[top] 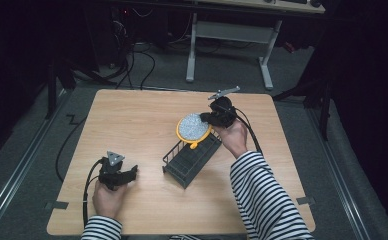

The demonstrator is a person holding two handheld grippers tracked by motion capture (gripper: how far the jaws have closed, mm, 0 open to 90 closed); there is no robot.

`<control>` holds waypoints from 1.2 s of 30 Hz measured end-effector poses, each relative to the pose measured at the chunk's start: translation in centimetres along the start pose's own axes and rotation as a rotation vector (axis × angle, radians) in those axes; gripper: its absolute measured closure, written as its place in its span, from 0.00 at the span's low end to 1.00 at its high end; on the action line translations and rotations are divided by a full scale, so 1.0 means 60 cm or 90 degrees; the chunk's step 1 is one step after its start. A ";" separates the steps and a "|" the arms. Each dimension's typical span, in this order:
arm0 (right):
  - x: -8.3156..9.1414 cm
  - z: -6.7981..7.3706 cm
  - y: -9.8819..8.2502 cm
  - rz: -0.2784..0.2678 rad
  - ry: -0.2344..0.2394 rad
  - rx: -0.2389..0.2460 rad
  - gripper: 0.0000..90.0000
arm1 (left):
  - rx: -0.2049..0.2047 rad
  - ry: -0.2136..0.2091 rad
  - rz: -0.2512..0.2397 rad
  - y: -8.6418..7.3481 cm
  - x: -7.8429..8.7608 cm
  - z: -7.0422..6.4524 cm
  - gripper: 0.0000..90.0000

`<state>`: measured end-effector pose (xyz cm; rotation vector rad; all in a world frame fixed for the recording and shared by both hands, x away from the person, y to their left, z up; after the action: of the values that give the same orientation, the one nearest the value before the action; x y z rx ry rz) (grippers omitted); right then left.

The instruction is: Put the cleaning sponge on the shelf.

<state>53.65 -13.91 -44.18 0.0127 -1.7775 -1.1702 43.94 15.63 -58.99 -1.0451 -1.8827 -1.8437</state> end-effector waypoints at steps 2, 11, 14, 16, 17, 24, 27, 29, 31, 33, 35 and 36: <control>-0.006 0.000 -0.006 0.006 0.008 -0.006 0.97 | 0.000 0.000 0.000 0.000 0.000 0.000 0.34; -0.015 -0.002 -0.025 0.028 0.011 0.003 0.97 | 0.000 0.001 0.000 0.000 0.000 0.000 0.34; -0.015 0.001 -0.027 0.031 0.004 0.015 0.97 | 0.000 0.001 0.000 0.000 0.000 0.000 0.34; -0.015 0.003 -0.029 0.033 0.000 0.026 0.97 | 0.000 0.001 0.000 0.000 0.000 0.000 0.34; -0.016 0.004 -0.030 0.035 -0.002 0.028 0.97 | 0.000 0.001 0.000 0.000 0.000 0.000 0.34; -0.017 0.005 -0.047 0.041 0.001 0.030 0.97 | 0.000 0.001 0.000 0.000 0.000 0.000 0.34; -0.017 0.006 -0.051 0.043 0.002 0.033 0.97 | 0.000 0.001 0.000 0.000 0.000 0.000 0.34; -0.016 0.008 -0.054 0.043 0.004 0.033 0.97 | 0.000 0.001 0.000 0.000 0.000 0.000 0.34; -0.015 0.010 -0.056 0.043 0.006 0.036 0.97 | 0.000 0.001 0.000 0.000 0.000 0.000 0.34; -0.015 0.011 -0.059 0.044 0.008 0.039 0.98 | 0.000 0.001 0.000 0.000 0.000 0.000 0.34; -0.015 0.013 -0.062 0.044 0.010 0.042 0.98 | 0.000 0.001 0.000 0.000 0.000 0.000 0.34; -0.014 0.014 -0.063 0.047 0.010 0.042 0.98 | 0.000 0.001 0.000 0.000 0.000 0.000 0.34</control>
<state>51.77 -14.97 -47.54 -0.0043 -1.7870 -1.0566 43.94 15.60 -58.99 -1.0429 -1.8818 -1.8436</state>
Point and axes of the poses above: each handheld gripper's, and its own axes: x roughly backward along the jaws, y roughly out of its top, z roughly to its left, the point moved 8 cm from there along -x, roughly forward along the jaws, and after that the axes turned 9 degrees about x, right-handed, at the moved point
